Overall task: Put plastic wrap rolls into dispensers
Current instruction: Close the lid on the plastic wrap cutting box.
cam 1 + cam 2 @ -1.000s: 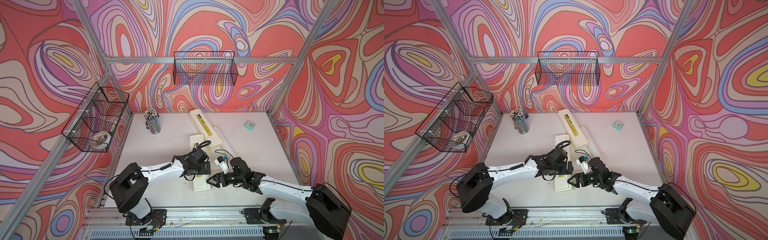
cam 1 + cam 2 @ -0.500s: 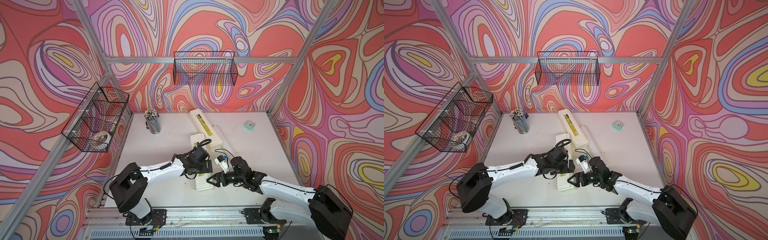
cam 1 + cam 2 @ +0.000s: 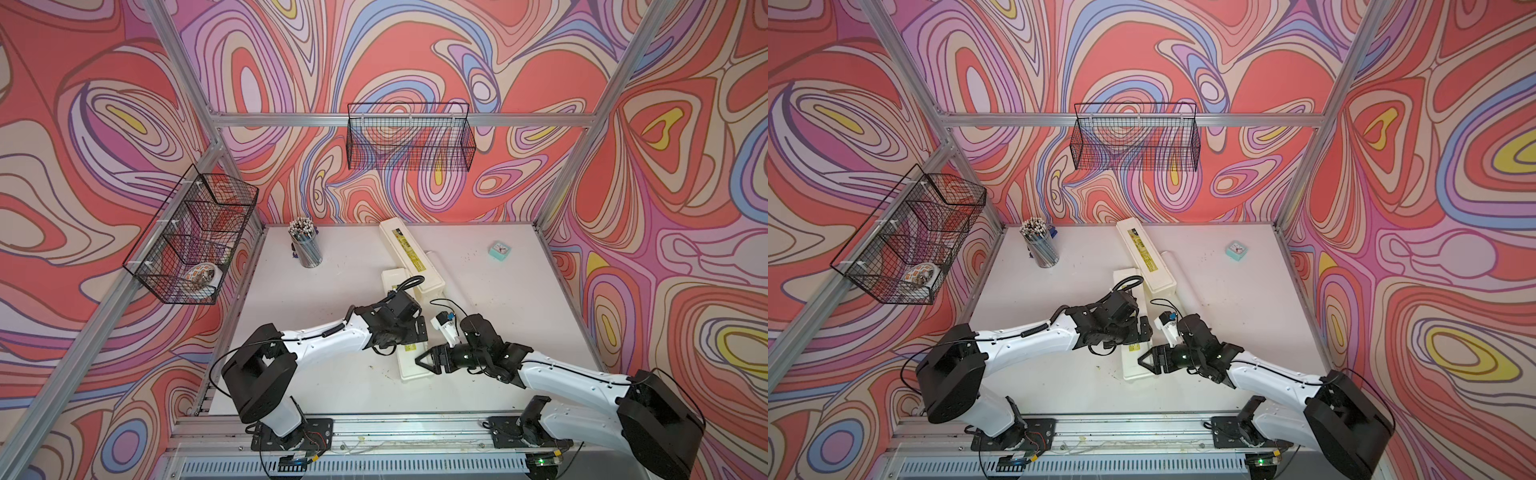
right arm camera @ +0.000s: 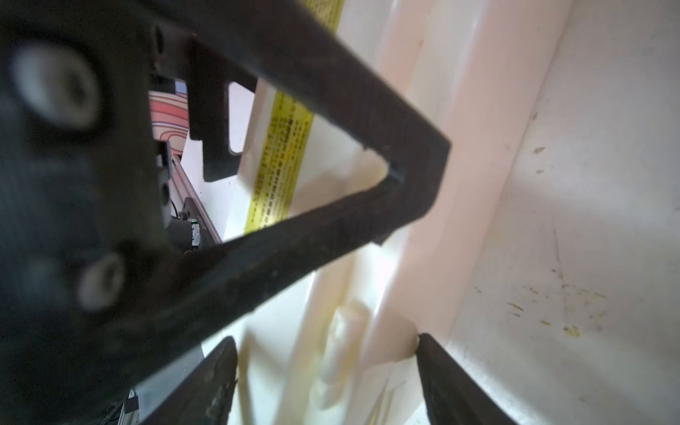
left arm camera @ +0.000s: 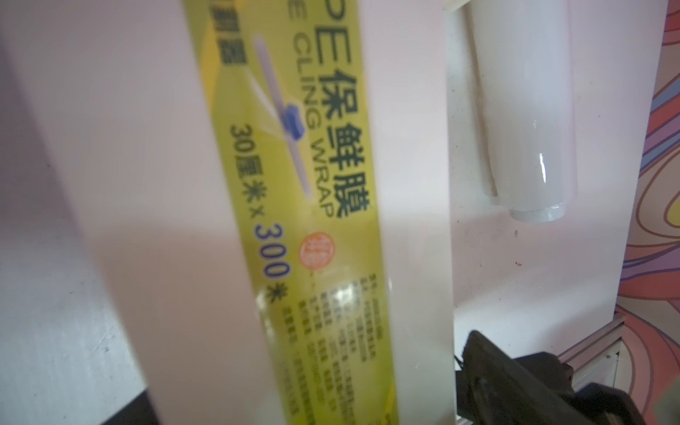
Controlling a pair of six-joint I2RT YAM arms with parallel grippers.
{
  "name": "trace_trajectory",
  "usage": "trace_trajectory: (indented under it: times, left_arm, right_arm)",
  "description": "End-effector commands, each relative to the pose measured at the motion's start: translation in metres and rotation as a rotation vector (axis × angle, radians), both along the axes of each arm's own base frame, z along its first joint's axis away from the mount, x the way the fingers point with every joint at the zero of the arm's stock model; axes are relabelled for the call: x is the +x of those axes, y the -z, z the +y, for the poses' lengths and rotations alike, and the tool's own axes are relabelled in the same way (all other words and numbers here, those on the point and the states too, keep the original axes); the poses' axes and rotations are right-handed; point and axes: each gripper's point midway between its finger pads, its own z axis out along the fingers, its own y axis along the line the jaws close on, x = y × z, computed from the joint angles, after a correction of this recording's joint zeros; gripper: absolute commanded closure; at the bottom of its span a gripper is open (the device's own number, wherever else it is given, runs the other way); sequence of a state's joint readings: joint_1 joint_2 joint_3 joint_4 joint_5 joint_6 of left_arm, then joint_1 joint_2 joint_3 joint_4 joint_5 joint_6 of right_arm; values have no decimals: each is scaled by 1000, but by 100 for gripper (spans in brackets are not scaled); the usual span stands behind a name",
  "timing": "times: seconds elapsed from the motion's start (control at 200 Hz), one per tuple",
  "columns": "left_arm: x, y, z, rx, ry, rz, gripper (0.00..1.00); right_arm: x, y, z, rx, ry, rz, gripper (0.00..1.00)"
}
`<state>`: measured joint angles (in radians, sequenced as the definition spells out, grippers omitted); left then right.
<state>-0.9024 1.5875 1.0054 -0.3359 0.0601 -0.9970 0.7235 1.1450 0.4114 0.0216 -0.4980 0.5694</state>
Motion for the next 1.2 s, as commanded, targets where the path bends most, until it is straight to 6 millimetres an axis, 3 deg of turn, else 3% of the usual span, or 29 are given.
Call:
trace_trajectory:
  times: [0.0, 0.18, 0.376, 0.471, 0.691, 0.916, 1.042, 1.192]
  left_arm:
    - [9, -19, -20, -81, 13, -36, 0]
    - [5, -9, -17, -66, 14, -18, 0]
    - [4, 0, -18, -53, 22, 3, 0]
    - [11, -4, -23, -90, 19, -15, 0]
    - [20, -6, -14, -91, -6, -23, 0]
    - [16, 8, -18, -94, 3, 16, 0]
    - [16, 12, -20, -100, 4, 28, 0]
    - [18, 13, -23, -110, 6, 30, 0]
  right_arm:
    - [3, -5, 0, -16, -3, -34, 24]
    - [1, -7, 4, 7, -18, -28, 34]
    - [-5, 6, 9, 33, -32, 44, 49]
    - [-4, 11, 9, 24, -28, 55, 49]
    - [-1, 15, 6, -19, -21, 49, 50]
    - [-2, 38, -3, -101, 3, 84, 53]
    - [0, 40, -12, -149, 34, 71, 45]
    - [-3, 43, -14, -156, 27, 88, 51]
